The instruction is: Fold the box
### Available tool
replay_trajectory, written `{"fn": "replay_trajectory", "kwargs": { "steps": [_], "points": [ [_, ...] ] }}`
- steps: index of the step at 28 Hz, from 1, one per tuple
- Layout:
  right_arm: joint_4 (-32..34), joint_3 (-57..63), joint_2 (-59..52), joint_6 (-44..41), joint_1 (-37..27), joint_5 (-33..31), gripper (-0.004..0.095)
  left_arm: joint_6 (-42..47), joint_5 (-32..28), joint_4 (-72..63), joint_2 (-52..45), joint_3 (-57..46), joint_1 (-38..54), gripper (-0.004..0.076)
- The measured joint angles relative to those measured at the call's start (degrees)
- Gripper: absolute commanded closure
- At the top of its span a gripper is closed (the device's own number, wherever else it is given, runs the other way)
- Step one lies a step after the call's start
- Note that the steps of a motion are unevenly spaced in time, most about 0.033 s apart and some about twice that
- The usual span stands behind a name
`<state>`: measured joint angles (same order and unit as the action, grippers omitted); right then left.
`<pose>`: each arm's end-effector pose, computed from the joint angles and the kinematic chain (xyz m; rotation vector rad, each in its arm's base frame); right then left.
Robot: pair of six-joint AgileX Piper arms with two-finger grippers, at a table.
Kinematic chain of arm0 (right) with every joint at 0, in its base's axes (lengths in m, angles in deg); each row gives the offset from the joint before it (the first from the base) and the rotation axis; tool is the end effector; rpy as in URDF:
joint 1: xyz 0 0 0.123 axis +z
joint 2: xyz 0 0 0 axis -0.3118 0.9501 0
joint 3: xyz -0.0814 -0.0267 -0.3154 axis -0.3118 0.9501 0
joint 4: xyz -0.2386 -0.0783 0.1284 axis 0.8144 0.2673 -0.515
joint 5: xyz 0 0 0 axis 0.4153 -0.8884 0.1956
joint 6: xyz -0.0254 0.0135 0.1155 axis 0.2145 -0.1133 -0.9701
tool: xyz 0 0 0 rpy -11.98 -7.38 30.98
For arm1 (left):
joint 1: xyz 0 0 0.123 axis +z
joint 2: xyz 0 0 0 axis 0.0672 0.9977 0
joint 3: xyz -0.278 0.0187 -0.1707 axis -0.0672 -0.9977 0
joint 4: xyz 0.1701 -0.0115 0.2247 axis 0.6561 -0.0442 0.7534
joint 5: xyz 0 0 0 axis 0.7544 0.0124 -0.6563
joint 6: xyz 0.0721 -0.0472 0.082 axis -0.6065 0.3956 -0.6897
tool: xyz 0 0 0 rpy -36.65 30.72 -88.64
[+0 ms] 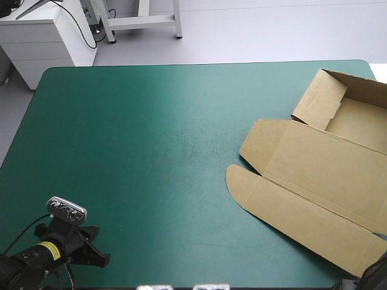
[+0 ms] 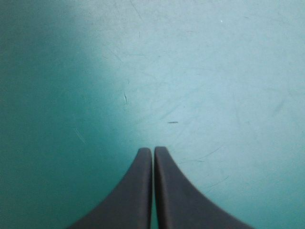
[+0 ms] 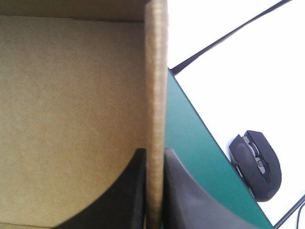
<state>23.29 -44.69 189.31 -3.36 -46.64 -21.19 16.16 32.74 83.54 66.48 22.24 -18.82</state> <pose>0.3962 -0.2374 0.3535 0.8246 2.6277 -0.3448 0.0806 -0.0389 0.2628 0.5382 2.3730 -0.2116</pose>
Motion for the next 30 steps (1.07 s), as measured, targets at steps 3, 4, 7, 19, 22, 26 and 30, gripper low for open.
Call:
{"fn": "replay_trajectory", "kwargs": {
  "steps": [3,4,7,19,22,26,30],
  "points": [
    [-0.12,0.0,1.31,-1.49,-0.93,-0.12,0.0495,0.0,0.0,-0.1,0.0,0.0,0.0,0.0732],
    [-0.28,0.0,1.8,-1.71,-0.93,-0.12,0.0437,0.0,0.0,-0.17,0.0,0.0,0.0,0.0732],
    [-2.23,0.0,2.9,-0.9,-0.93,-0.06,0.0421,0.0,0.0,-0.17,0.0,0.0,0.0,0.0732],
    [-2.64,0.0,-2.5,1.97,-0.93,0.04,0.0453,0.0,0.0,-0.17,0.0,-0.04,0.0,0.0732],
    [-4.25,0.0,-6.17,1.71,-0.93,-0.08,0.0613,0.0,0.0,-0.17,0.0,-0.04,0.0,0.0732],
    [-13.7,0.71,-11.4,3.36,-0.36,-0.08,0.0918,0.0,0.0,-0.17,0.0,-0.04,0.0,0.0732],
    [-17.46,4.62,-17.55,6.79,5.4,-0.08,0.0912,0.0,0.0,0.0,0.0,-0.04,0.0,0.0732]
  ]
}}
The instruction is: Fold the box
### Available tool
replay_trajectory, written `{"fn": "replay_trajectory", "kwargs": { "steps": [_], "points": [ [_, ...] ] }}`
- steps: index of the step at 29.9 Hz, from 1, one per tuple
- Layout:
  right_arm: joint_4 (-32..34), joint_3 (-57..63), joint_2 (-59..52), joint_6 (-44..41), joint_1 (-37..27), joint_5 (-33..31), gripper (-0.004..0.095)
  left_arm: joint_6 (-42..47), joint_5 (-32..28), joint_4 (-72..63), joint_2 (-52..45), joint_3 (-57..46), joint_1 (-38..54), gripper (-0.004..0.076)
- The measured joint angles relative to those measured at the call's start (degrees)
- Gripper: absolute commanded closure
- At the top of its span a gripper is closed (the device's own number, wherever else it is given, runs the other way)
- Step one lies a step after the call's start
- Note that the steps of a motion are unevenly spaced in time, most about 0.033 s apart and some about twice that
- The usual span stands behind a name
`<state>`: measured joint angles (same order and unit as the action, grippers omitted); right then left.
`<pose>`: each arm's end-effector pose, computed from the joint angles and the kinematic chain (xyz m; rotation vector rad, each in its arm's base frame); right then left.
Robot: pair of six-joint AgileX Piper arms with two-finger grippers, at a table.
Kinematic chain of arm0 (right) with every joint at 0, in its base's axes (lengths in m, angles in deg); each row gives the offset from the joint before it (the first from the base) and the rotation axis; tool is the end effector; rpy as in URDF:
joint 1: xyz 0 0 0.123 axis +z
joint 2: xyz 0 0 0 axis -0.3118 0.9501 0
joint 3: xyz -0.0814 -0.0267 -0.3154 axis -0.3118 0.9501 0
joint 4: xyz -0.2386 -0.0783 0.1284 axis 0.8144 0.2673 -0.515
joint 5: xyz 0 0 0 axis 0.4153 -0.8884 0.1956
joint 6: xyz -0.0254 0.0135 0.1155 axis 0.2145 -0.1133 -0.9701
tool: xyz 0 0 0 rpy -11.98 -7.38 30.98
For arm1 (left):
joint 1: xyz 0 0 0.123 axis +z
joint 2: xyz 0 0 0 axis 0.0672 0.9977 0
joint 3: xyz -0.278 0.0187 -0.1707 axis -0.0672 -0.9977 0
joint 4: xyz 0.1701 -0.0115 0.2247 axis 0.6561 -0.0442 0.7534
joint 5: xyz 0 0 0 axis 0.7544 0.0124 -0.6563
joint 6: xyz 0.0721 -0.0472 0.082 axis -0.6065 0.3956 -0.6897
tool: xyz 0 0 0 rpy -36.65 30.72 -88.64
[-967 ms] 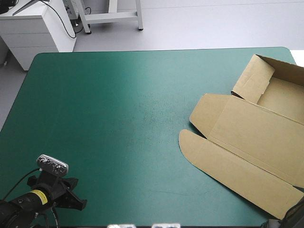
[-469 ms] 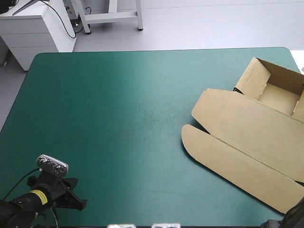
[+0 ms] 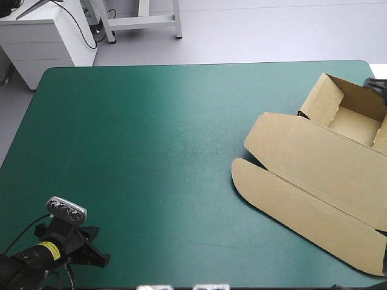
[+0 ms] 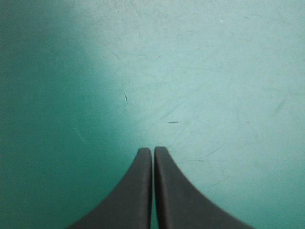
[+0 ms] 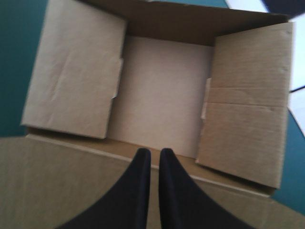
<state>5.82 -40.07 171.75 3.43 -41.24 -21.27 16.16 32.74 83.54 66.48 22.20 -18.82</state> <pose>0.3481 -0.1326 0.4543 0.5207 2.4433 0.0093 0.0805 -0.0389 0.2626 0.5383 2.3737 -0.2114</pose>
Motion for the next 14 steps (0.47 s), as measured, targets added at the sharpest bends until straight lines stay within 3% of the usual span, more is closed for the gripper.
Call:
{"fn": "replay_trajectory", "kwargs": {
  "steps": [7,14],
  "points": [
    [7.02,13.94,-9.22,0.19,14.55,-0.04,0.0912,0.0,0.0,0.0,0.0,0.0,0.0,0.0732],
    [8.24,30.39,-21.72,-0.89,21.66,0.86,0.0912,0.0,-0.02,0.02,0.0,0.0,0.0,0.0732]
  ]
}}
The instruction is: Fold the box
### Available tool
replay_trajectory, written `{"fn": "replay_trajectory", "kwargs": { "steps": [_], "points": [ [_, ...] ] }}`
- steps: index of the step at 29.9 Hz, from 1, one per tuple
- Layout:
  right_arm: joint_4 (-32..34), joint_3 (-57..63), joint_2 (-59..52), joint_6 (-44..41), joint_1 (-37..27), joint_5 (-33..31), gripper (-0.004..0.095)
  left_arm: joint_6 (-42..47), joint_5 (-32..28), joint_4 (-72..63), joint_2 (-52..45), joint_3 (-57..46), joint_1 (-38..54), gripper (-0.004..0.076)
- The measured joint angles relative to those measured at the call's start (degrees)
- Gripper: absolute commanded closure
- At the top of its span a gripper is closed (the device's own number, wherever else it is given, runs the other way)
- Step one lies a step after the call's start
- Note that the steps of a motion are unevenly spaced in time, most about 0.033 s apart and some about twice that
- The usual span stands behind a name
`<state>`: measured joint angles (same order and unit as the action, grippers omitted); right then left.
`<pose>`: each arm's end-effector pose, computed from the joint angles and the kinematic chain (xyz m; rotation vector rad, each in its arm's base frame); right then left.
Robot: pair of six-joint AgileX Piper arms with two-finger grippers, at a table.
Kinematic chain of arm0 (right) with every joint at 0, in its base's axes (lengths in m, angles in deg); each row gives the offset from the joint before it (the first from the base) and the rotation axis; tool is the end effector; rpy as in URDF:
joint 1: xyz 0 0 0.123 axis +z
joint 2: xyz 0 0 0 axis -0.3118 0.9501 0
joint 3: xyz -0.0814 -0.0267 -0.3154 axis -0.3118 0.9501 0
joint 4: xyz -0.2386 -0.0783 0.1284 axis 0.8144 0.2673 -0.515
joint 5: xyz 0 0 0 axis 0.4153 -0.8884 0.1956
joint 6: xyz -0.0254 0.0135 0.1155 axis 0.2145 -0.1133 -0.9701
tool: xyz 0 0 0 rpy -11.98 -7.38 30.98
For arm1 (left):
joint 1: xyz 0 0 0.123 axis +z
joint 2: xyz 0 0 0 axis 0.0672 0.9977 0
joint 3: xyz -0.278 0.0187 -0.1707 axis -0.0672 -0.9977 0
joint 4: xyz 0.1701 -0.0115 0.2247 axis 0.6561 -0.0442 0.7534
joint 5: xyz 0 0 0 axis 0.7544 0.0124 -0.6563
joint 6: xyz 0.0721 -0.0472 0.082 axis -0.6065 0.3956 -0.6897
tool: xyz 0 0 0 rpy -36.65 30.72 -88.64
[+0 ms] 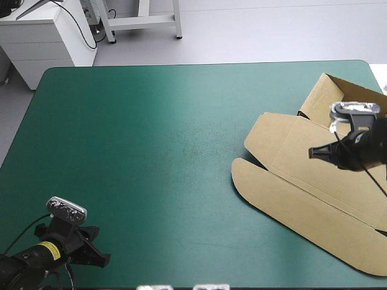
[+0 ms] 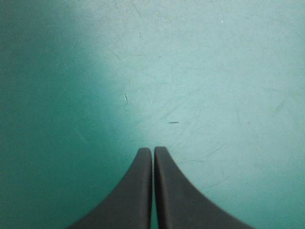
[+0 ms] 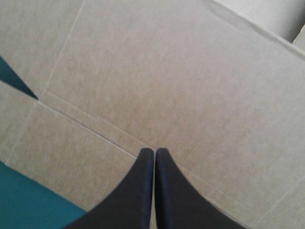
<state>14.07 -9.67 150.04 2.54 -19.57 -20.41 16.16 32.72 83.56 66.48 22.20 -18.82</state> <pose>0.2482 -0.0078 0.3955 0.0715 2.6463 -0.0186 0.0806 -0.0388 0.2626 0.5383 2.3733 -0.2111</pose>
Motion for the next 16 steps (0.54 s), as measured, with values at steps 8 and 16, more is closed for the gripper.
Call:
{"fn": "replay_trajectory", "kwargs": {
  "steps": [8,16],
  "points": [
    [-6.87,18.54,-20.05,5.42,0.83,7.2,0.0913,0.0,-0.31,0.0,0.0,-0.07,0.0,0.0732],
    [-11.37,35.84,-37.14,11.16,0.83,13.66,0.0913,0.0,-2.36,0.0,0.0,-0.91,0.0,0.0732]
  ]
}}
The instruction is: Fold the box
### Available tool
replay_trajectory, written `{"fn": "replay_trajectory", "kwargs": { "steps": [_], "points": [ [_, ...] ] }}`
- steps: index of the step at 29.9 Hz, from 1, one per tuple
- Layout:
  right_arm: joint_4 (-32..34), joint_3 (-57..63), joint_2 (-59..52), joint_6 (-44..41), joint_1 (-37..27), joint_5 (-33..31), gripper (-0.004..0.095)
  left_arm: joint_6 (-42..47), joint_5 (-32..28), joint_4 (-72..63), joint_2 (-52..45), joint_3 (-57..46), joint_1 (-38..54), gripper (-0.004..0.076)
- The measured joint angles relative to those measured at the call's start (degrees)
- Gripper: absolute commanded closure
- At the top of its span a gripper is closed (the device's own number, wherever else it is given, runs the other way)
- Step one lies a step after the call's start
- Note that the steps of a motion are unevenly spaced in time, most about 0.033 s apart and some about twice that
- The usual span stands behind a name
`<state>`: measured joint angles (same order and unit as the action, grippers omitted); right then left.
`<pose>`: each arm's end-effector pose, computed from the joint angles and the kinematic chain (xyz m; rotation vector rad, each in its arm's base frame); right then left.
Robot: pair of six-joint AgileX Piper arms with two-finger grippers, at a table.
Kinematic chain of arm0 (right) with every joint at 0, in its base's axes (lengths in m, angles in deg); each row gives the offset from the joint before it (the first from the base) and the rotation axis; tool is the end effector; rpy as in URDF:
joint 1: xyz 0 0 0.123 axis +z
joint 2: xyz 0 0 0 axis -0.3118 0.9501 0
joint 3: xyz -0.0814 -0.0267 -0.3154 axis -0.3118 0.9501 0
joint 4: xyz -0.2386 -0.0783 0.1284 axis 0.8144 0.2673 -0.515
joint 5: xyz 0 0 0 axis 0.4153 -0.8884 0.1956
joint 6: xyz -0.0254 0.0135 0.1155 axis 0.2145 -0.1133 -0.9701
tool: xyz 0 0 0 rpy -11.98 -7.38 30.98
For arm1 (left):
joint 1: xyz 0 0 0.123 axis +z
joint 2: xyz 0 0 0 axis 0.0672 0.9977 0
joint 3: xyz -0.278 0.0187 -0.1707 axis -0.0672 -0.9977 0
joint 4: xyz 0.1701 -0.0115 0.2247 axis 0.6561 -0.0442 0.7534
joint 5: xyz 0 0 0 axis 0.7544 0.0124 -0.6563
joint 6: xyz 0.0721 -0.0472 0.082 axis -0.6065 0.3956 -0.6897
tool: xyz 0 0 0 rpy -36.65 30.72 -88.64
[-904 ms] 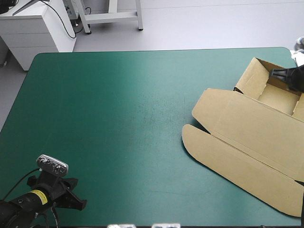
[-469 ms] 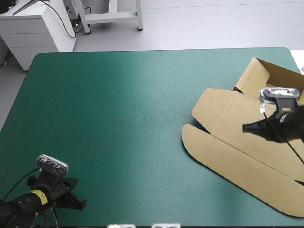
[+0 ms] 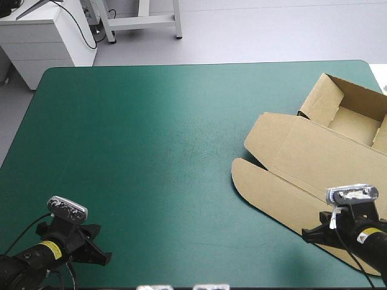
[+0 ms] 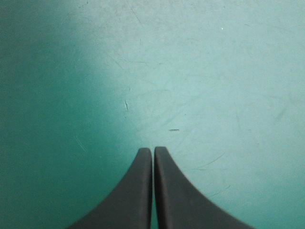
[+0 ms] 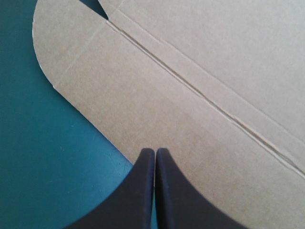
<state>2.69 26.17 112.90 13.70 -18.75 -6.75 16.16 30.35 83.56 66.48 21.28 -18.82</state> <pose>0.0980 0.0171 0.3070 -0.1344 2.3674 0.1470 0.0833 -0.0398 0.2601 0.5309 2.3490 -0.2144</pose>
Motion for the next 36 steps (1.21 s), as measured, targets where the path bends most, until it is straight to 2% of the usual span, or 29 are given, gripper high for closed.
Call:
{"fn": "replay_trajectory", "kwargs": {
  "steps": [11,36],
  "points": [
    [-0.01,9.78,-10.02,0.22,0.0,4.46,0.0913,0.0,-0.04,0.0,0.0,0.0,0.0,0.0732],
    [-0.01,9.88,-10.45,0.04,0.0,5.38,0.0913,0.0,-0.38,0.0,0.0,0.0,0.0,0.0732]
  ]
}}
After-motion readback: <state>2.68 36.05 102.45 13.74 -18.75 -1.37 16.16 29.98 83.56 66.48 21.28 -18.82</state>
